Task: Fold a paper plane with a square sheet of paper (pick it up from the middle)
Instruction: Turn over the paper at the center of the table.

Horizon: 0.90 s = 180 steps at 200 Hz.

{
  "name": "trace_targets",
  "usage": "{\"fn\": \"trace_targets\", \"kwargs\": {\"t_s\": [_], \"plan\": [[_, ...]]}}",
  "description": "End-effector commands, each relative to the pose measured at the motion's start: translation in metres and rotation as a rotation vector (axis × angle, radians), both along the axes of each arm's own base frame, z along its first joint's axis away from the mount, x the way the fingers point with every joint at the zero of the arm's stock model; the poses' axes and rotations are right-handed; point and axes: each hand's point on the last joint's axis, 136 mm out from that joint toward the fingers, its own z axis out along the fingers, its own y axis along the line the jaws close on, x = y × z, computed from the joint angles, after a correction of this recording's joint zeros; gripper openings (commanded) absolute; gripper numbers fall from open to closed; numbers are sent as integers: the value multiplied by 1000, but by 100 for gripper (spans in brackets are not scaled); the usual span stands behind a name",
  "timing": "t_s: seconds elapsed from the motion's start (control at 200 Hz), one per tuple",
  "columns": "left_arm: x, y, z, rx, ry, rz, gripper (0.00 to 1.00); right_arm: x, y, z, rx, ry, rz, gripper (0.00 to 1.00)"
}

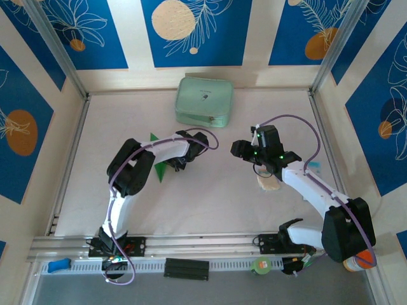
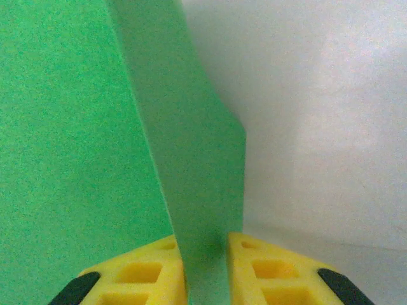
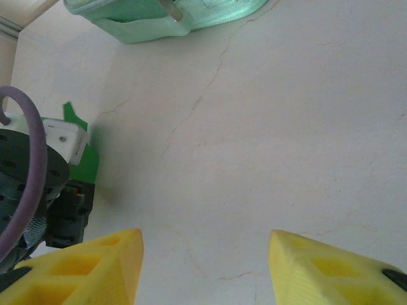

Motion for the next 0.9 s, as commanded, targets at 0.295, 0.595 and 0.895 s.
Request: {"fn": "trace_targets", "kwargs": {"t_s": [0.295, 0.595, 0.895], "plan": [[-5, -30, 0, -78, 5, -8, 22, 0, -3, -5, 23, 38, -27, 53], [-20, -62, 7, -265, 1, 17, 32, -1, -28, -5, 28, 38, -138, 53], [-52, -98, 42, -642, 1, 37, 38, -3, -34, -9, 47, 54, -160, 53]]}}
